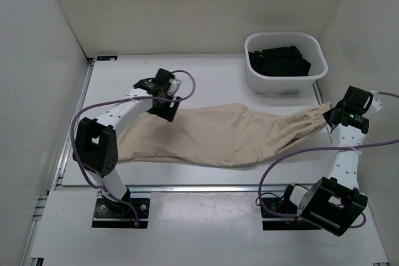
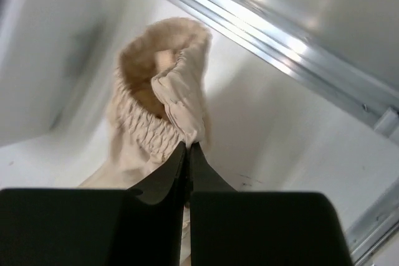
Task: Fold and stack the trousers
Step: Fold the trousers
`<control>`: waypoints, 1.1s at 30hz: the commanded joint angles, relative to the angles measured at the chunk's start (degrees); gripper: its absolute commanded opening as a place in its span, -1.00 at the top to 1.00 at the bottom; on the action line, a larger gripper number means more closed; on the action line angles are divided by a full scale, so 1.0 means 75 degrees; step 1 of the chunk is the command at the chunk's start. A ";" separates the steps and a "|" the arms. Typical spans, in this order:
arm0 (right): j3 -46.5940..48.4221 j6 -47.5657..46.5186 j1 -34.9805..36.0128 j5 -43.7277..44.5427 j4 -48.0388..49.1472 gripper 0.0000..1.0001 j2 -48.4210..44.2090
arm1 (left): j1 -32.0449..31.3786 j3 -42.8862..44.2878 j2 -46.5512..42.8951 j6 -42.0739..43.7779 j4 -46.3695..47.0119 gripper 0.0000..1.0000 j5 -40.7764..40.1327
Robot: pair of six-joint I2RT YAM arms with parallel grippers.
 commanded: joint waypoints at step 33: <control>0.5113 0.1264 1.3133 0.5962 -0.1052 1.00 0.5682 | 0.2397 -0.2640 0.0297 -0.0001 0.0497 -0.72 0.0370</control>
